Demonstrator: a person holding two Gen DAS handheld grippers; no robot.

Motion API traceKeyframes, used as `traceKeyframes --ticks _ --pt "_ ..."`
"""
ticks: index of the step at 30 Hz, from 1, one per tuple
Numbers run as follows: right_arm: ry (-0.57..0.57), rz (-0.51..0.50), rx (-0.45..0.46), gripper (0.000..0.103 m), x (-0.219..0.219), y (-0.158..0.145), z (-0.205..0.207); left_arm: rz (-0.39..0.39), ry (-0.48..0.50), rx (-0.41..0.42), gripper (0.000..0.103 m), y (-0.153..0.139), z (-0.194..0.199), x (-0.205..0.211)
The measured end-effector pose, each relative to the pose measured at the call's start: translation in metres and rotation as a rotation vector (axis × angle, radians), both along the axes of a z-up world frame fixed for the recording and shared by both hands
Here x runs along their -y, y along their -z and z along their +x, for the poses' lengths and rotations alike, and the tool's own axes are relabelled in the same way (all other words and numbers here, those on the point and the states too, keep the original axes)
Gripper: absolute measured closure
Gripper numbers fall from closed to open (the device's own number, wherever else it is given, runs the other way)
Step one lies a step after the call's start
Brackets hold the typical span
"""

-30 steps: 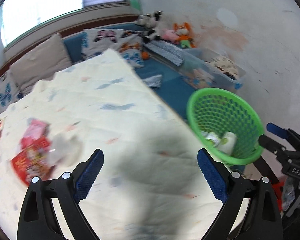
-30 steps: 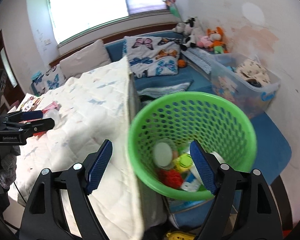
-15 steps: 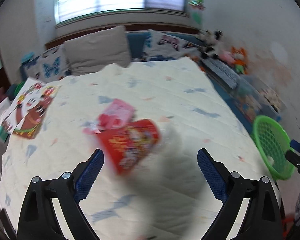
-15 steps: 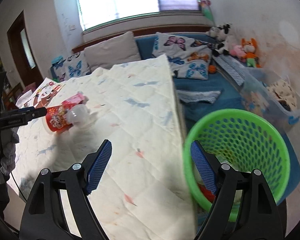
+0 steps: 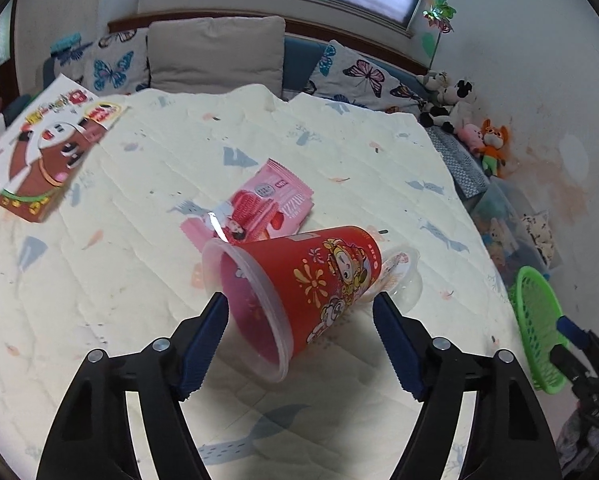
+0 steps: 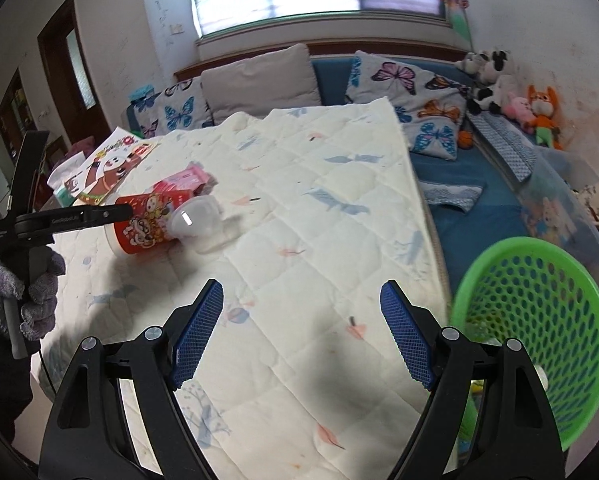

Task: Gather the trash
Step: 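Grasp the rim of the red printed cup with the left gripper, then grasp the clear plastic cup with the right gripper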

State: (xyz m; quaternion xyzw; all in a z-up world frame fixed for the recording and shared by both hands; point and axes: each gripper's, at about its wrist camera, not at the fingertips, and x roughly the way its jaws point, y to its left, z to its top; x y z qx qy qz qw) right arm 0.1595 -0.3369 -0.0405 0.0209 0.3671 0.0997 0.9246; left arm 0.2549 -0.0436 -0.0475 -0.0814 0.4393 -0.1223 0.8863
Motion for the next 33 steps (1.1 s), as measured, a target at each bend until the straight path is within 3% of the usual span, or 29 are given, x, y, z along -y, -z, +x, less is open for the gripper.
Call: traceKeyframes --ticks 8,12,21,33 --pt "-0.060 -0.005 -0.023 0.022 -0.025 0.009 0.022 -0.059 0.041 -0.035 0.046 0.014 0.013 0.001" --pt "-0.093 -0.001 -0.038 0.022 -0.039 0.013 0.035 -0.096 0.065 -0.058 0.070 0.021 0.017 0.000" --pt "-0.158 -0.005 -0.062 0.022 -0.068 0.026 0.060 -0.148 0.102 -0.024 0.096 0.008 0.001 -0.010" --pt "-0.217 -0.022 -0.095 0.022 -0.095 0.045 0.088 -0.162 0.087 -0.014 0.097 0.005 -0.038 -0.045"
